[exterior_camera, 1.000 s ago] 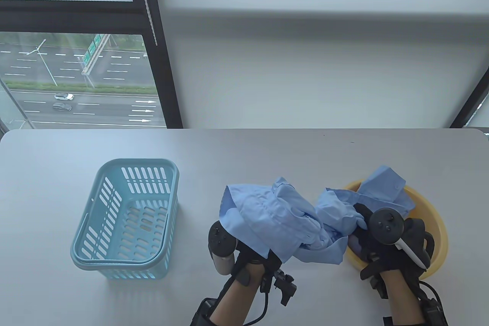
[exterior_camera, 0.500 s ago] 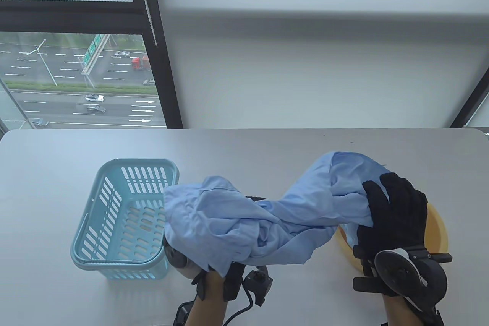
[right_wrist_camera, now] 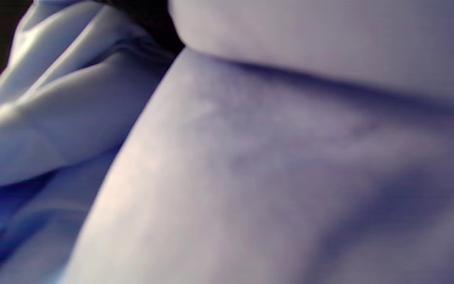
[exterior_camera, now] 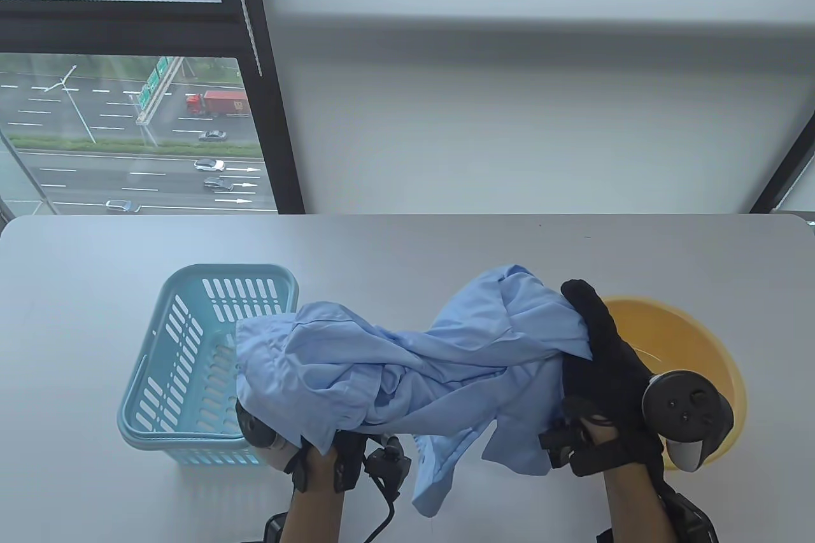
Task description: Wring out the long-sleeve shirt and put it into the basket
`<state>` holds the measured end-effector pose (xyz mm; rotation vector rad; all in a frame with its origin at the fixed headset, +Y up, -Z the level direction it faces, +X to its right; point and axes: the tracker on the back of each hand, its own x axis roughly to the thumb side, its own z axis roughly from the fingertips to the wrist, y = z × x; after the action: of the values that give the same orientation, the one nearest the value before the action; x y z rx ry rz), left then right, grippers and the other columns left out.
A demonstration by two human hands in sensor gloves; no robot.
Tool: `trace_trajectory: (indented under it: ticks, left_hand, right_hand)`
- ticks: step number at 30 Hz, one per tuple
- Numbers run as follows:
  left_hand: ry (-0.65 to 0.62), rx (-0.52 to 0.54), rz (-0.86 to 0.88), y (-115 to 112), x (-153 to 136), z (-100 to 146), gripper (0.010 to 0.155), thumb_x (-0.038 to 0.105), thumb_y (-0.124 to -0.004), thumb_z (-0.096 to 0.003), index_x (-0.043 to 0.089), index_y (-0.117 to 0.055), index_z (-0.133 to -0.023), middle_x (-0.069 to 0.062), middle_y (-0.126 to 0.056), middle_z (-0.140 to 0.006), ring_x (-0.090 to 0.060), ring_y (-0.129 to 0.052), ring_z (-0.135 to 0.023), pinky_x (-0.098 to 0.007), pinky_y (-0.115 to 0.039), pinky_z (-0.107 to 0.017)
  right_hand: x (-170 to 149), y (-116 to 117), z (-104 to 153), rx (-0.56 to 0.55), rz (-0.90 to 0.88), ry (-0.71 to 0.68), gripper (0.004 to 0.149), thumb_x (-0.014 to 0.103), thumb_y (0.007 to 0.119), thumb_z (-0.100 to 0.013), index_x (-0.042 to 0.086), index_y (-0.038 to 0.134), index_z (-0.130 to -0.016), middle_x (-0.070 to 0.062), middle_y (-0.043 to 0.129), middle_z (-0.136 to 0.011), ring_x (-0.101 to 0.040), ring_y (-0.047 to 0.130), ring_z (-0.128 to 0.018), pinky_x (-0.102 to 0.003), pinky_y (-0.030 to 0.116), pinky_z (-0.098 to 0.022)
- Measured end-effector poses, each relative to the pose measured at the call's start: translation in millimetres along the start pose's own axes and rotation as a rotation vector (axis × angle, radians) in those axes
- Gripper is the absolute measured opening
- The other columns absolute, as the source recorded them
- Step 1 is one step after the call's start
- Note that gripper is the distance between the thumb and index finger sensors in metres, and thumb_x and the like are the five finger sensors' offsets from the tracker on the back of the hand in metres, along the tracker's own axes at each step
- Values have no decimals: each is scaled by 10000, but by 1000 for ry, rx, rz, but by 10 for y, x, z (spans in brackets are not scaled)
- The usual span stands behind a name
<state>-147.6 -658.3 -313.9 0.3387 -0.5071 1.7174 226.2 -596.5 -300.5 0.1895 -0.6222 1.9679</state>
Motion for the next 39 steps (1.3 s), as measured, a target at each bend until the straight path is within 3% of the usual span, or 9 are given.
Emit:
trace_trajectory:
  ticks: [4,11,16,18,25,29,33,39]
  left_hand:
    - [95,70,7,88,-166,29,562,484,-882,-581,222,-688,-1039,-1,-905,-945,-329,-836,-914,-630,-502,-725]
    - [73,102,7,153,-134,45,509,467,-782,-624,221,-668,-1055,-8,-878,-973,-334,-817,-926,-623,-506,-725]
    - [56,111,-27,231,-99,63,493,494,-773,-625,242,-702,-1043,-9,-881,-976,-334,-821,-926,-623,-517,-722]
    - [67,162,-3,288,-123,82,509,512,-780,-622,236,-697,-1041,-12,-877,-971,-335,-819,-919,-623,-520,-717]
    - [-13,226,34,346,-16,102,506,507,-725,-641,236,-661,-1063,-19,-842,-1004,-343,-784,-942,-618,-501,-726]
    - [-52,132,-15,300,66,86,572,574,-716,-652,253,-583,-1107,-21,-753,-1087,-347,-710,-1002,-615,-454,-748]
    - [-95,9,-138,116,137,67,705,637,-790,-610,239,-548,-1140,-78,-632,-1178,-395,-623,-1051,-638,-403,-757]
    - [-105,-433,-412,-466,126,69,1148,772,-894,-506,140,-230,-1197,-231,-169,-1259,-523,-257,-1111,-672,-208,-742]
  right_hand:
    - [-151,-222,-35,-120,-43,49,505,378,740,-605,280,600,-1079,-24,890,-885,-150,1027,-557,-462,781,-609]
    - [-229,-690,-64,-249,-56,83,497,379,751,-607,272,616,-1074,-31,888,-891,-162,1026,-568,-465,772,-615]
    - [-206,-903,-49,-330,-78,82,493,384,746,-611,275,612,-1073,-20,885,-896,-141,1030,-573,-448,783,-617]
    - [-217,-1000,-44,-370,-116,97,491,387,737,-619,276,601,-1078,-13,873,-907,-137,1024,-584,-446,778,-624]
    - [-141,-1133,-18,-411,-72,72,486,384,747,-615,265,622,-1069,-24,882,-899,-149,1030,-576,-453,778,-616]
    - [-9,-1018,-6,-368,-29,32,485,386,749,-617,264,622,-1069,-23,880,-903,-146,1029,-583,-449,779,-620]
    - [129,-792,-10,-257,-22,4,488,399,739,-626,273,602,-1077,-9,866,-921,-135,1025,-606,-438,774,-635]
    - [303,-249,25,-60,-32,-36,492,407,743,-624,276,602,-1076,-1,864,-928,-132,1030,-616,-431,776,-639]
